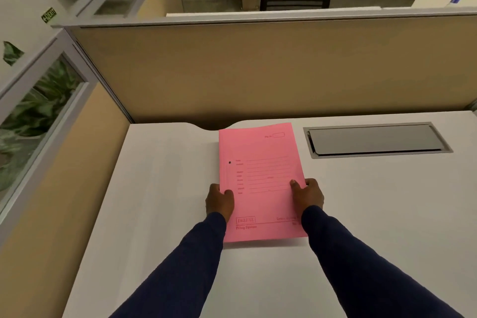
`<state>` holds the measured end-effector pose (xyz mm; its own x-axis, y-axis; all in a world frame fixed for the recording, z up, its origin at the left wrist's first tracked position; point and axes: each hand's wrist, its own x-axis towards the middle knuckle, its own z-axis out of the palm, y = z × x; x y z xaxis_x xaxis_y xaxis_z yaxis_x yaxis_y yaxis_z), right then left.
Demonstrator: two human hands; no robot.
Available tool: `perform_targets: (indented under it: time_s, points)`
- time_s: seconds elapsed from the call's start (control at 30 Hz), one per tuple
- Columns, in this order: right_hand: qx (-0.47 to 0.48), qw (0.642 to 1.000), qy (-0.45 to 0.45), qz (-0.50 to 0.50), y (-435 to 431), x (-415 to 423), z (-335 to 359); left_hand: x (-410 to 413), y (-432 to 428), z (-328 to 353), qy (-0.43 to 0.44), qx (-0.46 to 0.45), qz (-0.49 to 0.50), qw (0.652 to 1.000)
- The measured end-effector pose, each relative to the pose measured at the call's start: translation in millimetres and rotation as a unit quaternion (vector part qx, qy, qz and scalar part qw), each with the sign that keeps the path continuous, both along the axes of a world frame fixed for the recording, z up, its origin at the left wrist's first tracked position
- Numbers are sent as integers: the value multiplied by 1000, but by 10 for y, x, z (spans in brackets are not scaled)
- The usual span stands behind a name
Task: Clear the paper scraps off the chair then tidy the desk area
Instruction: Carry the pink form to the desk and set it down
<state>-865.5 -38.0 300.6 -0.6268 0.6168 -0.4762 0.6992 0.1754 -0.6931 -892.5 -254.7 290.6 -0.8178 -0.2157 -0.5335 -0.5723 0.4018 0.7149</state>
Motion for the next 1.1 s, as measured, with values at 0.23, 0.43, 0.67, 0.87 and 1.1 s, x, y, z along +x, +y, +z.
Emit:
perform_targets:
  time_s: [0.23,0.43,0.67,0.87,1.1]
  points:
    - [-16,1000,-15,-9,93,-144,-213,-192,111,-132,-6,-15,-6,1000]
    - [32,999,-9,-6,123,-266,-268,-289,158,-247,34,-76,-38,996]
    - [271,908,-56,313,0,-75,-508,-97,47,-589,120,-288,-370,875]
    - [296,864,-121,390,-95,-97,-689,-157,75,-826,105,-338,-429,831]
    - [291,858,-123,406,-13,-378,-672,-397,124,-839,92,-350,-426,829]
